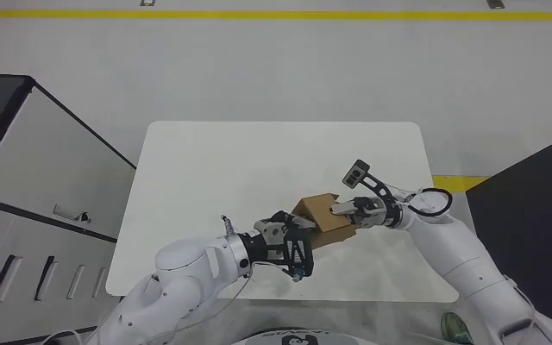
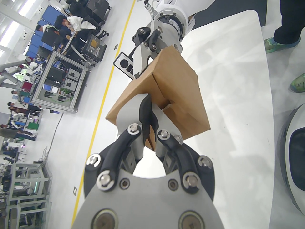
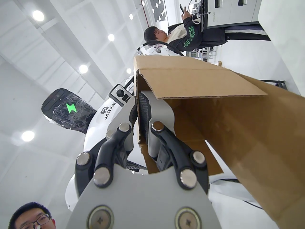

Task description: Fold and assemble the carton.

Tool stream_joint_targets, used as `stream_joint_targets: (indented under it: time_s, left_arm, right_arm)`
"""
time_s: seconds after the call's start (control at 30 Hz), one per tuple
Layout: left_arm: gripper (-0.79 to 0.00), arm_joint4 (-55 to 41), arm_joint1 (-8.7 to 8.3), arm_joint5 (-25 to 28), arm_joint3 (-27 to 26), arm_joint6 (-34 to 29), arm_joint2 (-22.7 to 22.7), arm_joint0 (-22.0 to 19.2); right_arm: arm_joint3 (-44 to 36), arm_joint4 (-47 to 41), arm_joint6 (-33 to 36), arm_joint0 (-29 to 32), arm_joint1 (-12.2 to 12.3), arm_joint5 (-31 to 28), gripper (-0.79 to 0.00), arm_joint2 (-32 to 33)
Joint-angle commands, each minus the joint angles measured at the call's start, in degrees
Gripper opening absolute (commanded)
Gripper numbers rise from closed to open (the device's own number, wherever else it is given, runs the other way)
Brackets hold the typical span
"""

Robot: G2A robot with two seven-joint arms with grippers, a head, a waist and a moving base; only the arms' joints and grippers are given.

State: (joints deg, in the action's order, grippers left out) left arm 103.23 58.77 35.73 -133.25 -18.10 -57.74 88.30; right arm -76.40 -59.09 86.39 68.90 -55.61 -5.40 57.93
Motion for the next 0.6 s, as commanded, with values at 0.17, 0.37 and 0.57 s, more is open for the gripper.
stream_joint_targets:
  time_s: [0.17, 0.37, 0.57]
  left_arm:
    - [-0.785, 0.1, 0.09, -0.7, -0.1, -0.2, 0.0, -0.3]
    - [-0.785, -0.7, -0.12, -2.2, -0.9, -0.3, -2.6, 0.8]
    - [-0.785, -1.2, -0.43, -2.6, -1.4, 0.6, -5.3, 2.2]
  right_arm:
    - [0.1, 0.2, 0.3, 0.5, -0.3, 0.0, -0.785, 0.6]
    - [1.0, -0.2, 1.4, 1.0, -0.3, -0.5, -0.785, 1.8]
    - [0.9, -1.3, 1.6, 1.3, -0.3, -0.8, -0.785, 2.4]
